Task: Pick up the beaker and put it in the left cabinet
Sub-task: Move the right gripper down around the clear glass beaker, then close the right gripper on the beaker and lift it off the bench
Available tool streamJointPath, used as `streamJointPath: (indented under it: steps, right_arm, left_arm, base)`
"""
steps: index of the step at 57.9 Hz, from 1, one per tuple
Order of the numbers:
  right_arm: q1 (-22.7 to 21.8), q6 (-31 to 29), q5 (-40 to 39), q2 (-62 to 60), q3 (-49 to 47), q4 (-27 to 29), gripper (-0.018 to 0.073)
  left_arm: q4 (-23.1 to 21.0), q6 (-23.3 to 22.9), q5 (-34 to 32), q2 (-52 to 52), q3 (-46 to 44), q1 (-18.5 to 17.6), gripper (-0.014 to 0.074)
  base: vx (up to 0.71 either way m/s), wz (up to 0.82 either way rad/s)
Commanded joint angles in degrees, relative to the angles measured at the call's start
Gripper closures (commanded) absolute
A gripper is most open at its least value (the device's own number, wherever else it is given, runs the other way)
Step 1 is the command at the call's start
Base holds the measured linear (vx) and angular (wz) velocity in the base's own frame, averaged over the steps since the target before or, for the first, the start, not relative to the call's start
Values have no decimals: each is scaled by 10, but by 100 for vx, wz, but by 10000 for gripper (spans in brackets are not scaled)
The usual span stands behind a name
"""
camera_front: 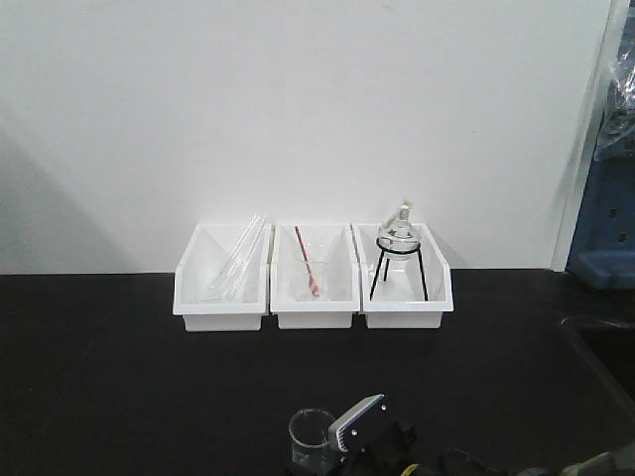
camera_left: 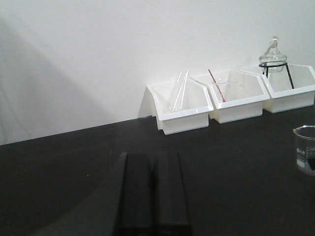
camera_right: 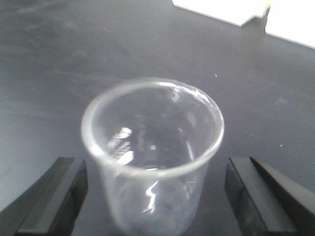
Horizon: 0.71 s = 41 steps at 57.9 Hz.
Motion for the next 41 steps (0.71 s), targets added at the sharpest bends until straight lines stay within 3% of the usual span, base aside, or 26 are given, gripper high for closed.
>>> streamJointPath:
  steps: [1, 21, 31, 41]
  right_arm:
    - [-1, 17, -41, -16, -36, 4, -52]
    - [-1, 63, -37, 7, -74, -12, 68]
    - [-1, 84, -36, 3, -74, -36, 245]
    - [-1, 139, -11, -42, -74, -120, 452]
  left_arm:
    - [-2, -2, -43, -11, 9, 0, 595]
    - [-2, -2, -43, -11, 9, 0, 595]
    - [-2, -2, -43, -11, 9, 0, 595]
    - [-2, -2, -43, -11, 9, 0, 595]
  base:
    - [0, 0]
    - [0, 0]
    - [0, 0]
    - [0, 0]
